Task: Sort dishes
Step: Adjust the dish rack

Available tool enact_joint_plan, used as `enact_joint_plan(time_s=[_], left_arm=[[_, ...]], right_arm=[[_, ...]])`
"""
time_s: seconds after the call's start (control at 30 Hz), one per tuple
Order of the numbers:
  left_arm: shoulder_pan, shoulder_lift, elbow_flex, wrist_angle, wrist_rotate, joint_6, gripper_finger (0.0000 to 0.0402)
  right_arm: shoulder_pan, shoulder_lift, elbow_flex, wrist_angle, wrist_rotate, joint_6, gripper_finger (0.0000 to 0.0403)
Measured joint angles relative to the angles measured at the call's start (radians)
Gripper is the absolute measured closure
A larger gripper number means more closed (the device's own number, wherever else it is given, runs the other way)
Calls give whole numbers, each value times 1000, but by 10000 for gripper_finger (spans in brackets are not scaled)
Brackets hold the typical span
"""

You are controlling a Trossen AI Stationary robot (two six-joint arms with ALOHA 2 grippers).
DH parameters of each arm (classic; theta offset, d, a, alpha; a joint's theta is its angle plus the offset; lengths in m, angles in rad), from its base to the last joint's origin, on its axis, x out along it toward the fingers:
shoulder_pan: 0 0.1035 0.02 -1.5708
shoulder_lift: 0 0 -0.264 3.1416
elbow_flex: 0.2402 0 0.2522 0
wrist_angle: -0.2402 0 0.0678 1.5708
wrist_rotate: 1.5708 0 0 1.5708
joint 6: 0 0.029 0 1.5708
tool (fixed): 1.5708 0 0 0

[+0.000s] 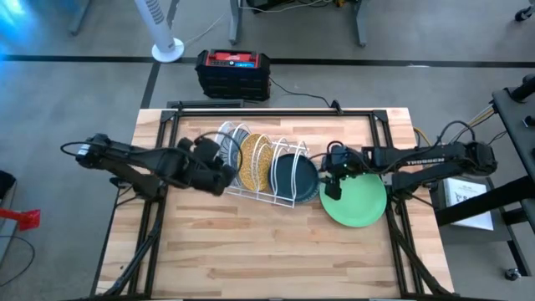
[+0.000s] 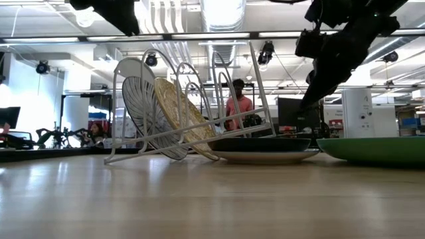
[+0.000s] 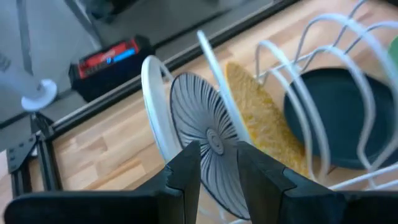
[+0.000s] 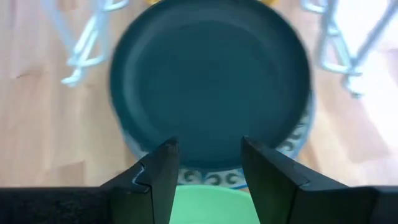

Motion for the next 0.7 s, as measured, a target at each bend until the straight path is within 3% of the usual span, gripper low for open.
enact_joint_plan(time_s=[0.23, 0.7], left_arm=[[-136, 2, 0, -10, -155, -105, 310], [-155, 22, -2, -21, -178, -104, 310]], right_arm=[[101, 23, -22, 74, -1, -7, 246], [192, 179, -66, 260, 58, -161, 228]])
